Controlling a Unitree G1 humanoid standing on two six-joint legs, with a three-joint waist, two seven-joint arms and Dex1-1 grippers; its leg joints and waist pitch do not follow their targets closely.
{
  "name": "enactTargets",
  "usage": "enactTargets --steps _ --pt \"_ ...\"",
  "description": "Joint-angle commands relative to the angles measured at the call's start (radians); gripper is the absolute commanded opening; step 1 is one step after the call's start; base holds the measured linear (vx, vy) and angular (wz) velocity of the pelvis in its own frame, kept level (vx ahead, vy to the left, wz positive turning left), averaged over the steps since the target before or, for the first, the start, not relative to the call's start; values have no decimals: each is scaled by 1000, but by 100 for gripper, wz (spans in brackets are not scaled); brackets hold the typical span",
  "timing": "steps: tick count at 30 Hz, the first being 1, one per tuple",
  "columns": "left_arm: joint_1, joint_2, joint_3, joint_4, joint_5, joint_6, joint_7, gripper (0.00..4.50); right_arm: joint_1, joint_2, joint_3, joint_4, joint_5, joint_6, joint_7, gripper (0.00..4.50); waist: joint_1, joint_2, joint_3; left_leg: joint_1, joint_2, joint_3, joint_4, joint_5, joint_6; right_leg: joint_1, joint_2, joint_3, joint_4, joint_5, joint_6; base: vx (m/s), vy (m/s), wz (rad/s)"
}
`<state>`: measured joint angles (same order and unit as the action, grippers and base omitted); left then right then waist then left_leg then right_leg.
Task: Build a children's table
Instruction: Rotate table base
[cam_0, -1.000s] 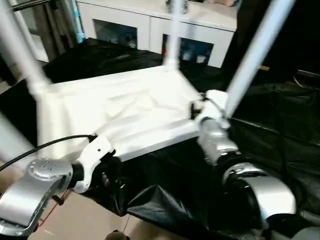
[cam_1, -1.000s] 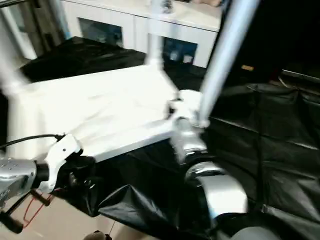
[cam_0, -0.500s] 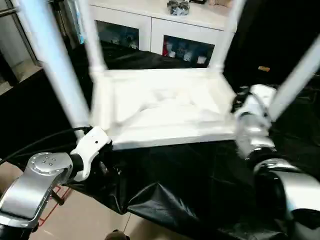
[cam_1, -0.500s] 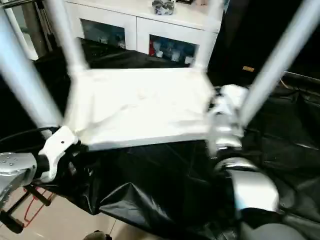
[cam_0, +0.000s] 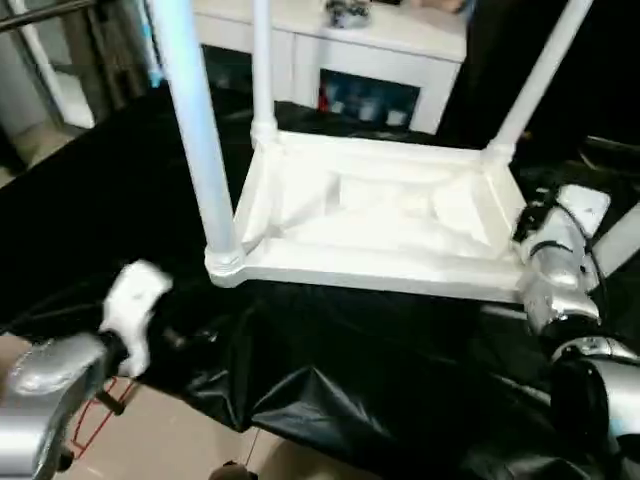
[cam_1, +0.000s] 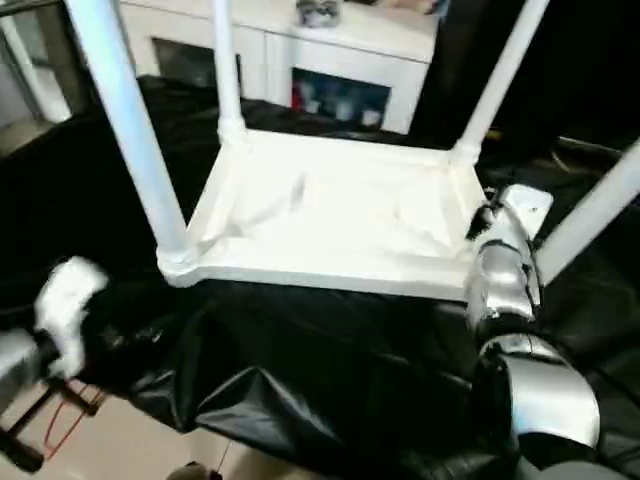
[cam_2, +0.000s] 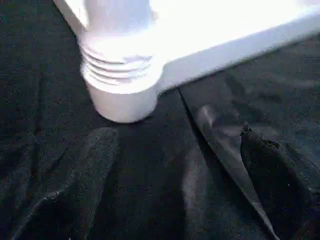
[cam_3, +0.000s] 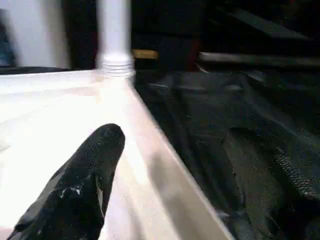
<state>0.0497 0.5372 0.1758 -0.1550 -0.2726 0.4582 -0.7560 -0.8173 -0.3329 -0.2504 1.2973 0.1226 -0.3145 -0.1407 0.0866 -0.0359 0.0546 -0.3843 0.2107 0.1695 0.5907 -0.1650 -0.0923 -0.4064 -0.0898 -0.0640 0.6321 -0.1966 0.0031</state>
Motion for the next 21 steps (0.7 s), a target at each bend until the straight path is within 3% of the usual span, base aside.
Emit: enactTargets --steps 1,5,7,8,9,10,11,13,15,17,18,19,20,21 --pt "-4 -3 40 8 -19 -27 8 445 9 9 21 -28 -19 -21 42 356 -5 22 -63 17 4 7 -69 -356 -11 35 -25 30 -78 -206 -170 0 0 0" --pt "-60 -36 85 73 -18 -93 68 445 26 46 55 -55 -31 -60 146 356 -3 21 -62 21 8 5 -72 -362 -8 33 -27 32 -81 -221 -164 0 0 0" --pt "-127 -68 92 127 -28 -131 107 445 44 68 62 -76 -23 -76 196 356 0 9 -64 24 9 8 -70 -350 -2 31 -27 34 -79 -203 -172 0 0 0" --pt "-165 -85 89 164 -30 -152 122 445 59 74 66 -90 -17 -76 222 356 1 -7 -65 21 11 8 -71 -336 5 34 -29 34 -78 -199 -177 0 0 0" --pt "-165 -85 89 164 -30 -152 122 445 59 74 66 -90 -17 -76 222 356 10 7 -66 23 11 7 -71 -321 2 34 -32 35 -74 -196 -176 0 0 0" --pt "-197 -102 88 198 -34 -171 130 445 75 80 60 -104 -3 -79 253 356 6 -4 -66 21 12 8 -72 -313 6 35 -32 35 -74 -187 -175 0 0 0" --pt "-197 -102 88 198 -34 -171 130 445 75 80 60 -104 -3 -79 253 356 11 0 -68 21 12 7 -71 -288 7 38 -34 36 -70 -162 -176 0 0 0" --pt "-238 -124 90 240 -36 -195 144 445 100 94 38 -131 29 -78 274 356 13 -1 -70 19 11 8 -69 -259 11 40 -34 36 -67 -118 -176 0 0 0" --pt "-312 -153 84 324 -11 -245 190 445 178 121 27 -220 66 -95 294 356 17 -1 -72 21 10 9 -68 -240 20 43 -34 38 -67 -86 -170 0 0 0" --pt "-368 -184 84 379 -14 -284 193 445 279 141 53 -346 90 -85 380 356 18 -3 -73 20 10 9 -68 -234 23 44 -35 37 -69 -78 -170 0 0 0" --pt "-368 -184 84 379 -14 -284 193 445 279 141 53 -346 90 -85 380 356 19 2 -73 20 12 7 -70 -240 25 46 -36 37 -70 -79 -169 0 0 0" --pt "-373 -187 84 382 -18 -287 189 445 290 142 57 -360 93 -81 392 356 18 0 -72 17 12 6 -71 -241 22 47 -37 37 -68 -83 -171 0 0 0" --pt "-410 -216 84 402 -57 -303 146 445 374 138 90 -466 99 -55 466 356 20 6 -71 22 11 8 -72 -260 21 43 -35 37 -74 -108 -171 0 0 0" --pt "-417 -221 83 405 -66 -307 137 445 389 136 96 -483 98 -50 475 356 26 3 -69 25 15 7 -72 -278 17 41 -38 39 -77 -123 -173 0 0 0"
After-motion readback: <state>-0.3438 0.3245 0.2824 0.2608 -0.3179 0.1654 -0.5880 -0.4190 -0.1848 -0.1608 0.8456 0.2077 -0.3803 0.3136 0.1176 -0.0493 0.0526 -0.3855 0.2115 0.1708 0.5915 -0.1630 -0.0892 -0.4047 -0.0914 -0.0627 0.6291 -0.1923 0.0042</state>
